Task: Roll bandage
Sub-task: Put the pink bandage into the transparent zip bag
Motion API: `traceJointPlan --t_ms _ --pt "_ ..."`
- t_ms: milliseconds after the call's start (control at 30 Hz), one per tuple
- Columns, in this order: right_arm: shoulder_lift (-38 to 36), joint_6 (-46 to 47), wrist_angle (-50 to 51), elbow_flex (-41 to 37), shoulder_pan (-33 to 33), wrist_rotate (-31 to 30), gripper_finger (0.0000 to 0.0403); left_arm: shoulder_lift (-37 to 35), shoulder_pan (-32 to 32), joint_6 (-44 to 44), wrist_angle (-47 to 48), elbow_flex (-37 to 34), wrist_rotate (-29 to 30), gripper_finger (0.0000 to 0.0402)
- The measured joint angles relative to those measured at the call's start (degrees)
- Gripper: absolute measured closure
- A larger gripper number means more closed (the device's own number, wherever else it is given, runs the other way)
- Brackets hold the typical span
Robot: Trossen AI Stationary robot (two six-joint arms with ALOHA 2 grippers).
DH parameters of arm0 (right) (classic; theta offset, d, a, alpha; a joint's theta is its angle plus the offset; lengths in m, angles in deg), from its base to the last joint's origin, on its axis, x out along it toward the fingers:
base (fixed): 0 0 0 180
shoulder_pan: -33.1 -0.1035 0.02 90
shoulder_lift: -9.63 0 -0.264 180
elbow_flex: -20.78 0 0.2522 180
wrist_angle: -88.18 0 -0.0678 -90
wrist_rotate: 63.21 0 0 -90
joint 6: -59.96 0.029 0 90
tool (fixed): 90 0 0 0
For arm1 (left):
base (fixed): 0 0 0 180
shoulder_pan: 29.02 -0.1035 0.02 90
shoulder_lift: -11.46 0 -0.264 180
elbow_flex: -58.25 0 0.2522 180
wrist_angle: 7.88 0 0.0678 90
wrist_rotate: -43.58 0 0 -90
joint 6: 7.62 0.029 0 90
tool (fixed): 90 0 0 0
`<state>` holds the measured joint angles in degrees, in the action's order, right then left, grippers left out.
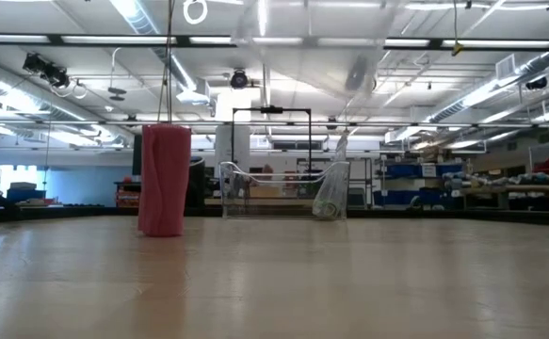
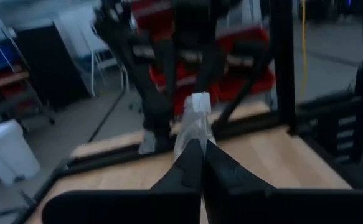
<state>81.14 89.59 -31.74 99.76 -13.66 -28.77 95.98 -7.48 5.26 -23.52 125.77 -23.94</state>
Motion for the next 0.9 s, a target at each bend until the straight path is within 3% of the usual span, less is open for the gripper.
traceJointPlan --t_ms 133,233,400,467,667,800,900 --pt "-5.1 -5.0 -12.0 -7.6 0.7 -0.9 0.0276 -6.1 0.0 1.7 -10.2 -9.1 -0.7 0.0400" --pt "-8.8 -14.1 -28.7 -14.7 2.2 -0.2 0.0276 -9.9 0.1 1.7 -17.4 -14.7 -2.8 0.0401" --pt "-10.8 -31.2 -65.2 -26.7 8.1 12.0 0.0277 -11.6 0.4 1.7 -20.5 -18.5 -3.8 0.0401" --pt "-10.5 -34.3 -75.0 -29.9 10.6 16.6 0.0277 -11.6 0.7 1.8 -20.5 -18.5 -3.7 0.0401" --pt "-6.7 -35.3 -84.4 -32.3 16.9 28.2 0.0282 -11.1 0.7 2.0 -20.6 -18.3 -3.4 0.0401" --pt "-4.0 -35.3 -87.7 -32.3 18.4 30.1 0.0304 -11.1 0.7 1.9 -20.5 -18.3 -3.0 0.0401" --pt "-2.9 -35.6 -89.0 -32.3 18.5 29.4 0.0344 -11.1 0.7 1.9 -20.5 -18.3 -2.6 0.0401"
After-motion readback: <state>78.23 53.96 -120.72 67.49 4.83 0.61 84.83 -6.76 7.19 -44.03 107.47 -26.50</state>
